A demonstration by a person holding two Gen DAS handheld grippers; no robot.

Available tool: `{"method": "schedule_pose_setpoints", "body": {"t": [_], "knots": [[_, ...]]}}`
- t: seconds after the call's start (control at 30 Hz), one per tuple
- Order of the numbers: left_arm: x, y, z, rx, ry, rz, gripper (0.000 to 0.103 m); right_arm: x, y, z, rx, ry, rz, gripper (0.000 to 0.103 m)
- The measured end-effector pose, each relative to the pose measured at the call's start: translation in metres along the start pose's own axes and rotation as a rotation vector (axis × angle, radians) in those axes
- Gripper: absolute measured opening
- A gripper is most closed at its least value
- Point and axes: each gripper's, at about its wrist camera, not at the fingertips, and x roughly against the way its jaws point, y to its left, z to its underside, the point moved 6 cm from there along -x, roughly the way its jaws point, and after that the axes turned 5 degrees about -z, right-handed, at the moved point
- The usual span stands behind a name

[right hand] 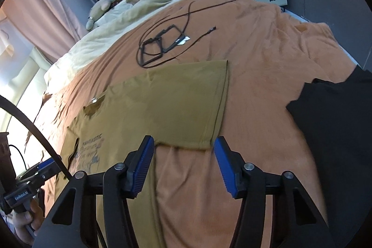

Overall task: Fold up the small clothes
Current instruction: 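Close the right gripper on the other sleeve edge and lift it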

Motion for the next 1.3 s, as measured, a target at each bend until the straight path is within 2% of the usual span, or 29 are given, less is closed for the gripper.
{"method": "schedule_pose_setpoints", "body": {"t": [0.2, 0.53, 0.7, 0.77, 0.87, 0.93, 1.17, 1.3], "knots": [[-0.045, 0.000, -0.017, -0.009, 0.027, 0.014, 0.046, -0.047, -0.020, -0.015, -0.046, 0.022, 0.008, 0.048], [-0.118, -0.003, -0.034, -0.026, 0.084, 0.036, 0.032, -0.103, -0.055, -0.029, -0.133, 0.058, 0.046, 0.046], [-0.145, -0.008, -0.037, -0.029, 0.108, 0.053, 0.028, -0.113, -0.061, -0.040, -0.182, 0.040, -0.011, 0.032], [-0.155, -0.010, -0.036, -0.026, 0.119, 0.058, 0.027, -0.117, -0.064, -0.043, -0.208, 0.043, -0.040, 0.024], [-0.164, -0.013, -0.033, -0.015, 0.138, 0.073, 0.023, -0.118, -0.067, -0.048, -0.219, 0.044, -0.067, 0.005], [-0.168, -0.016, -0.030, -0.015, 0.147, 0.080, 0.023, -0.114, -0.063, -0.052, -0.192, 0.029, -0.071, 0.002], [-0.177, -0.028, -0.025, -0.015, 0.168, 0.093, 0.023, -0.095, -0.026, -0.064, -0.098, 0.002, -0.084, 0.001], [-0.172, -0.039, -0.017, -0.039, 0.191, 0.132, 0.023, -0.087, 0.001, -0.072, -0.050, -0.014, -0.092, 0.001]]}}
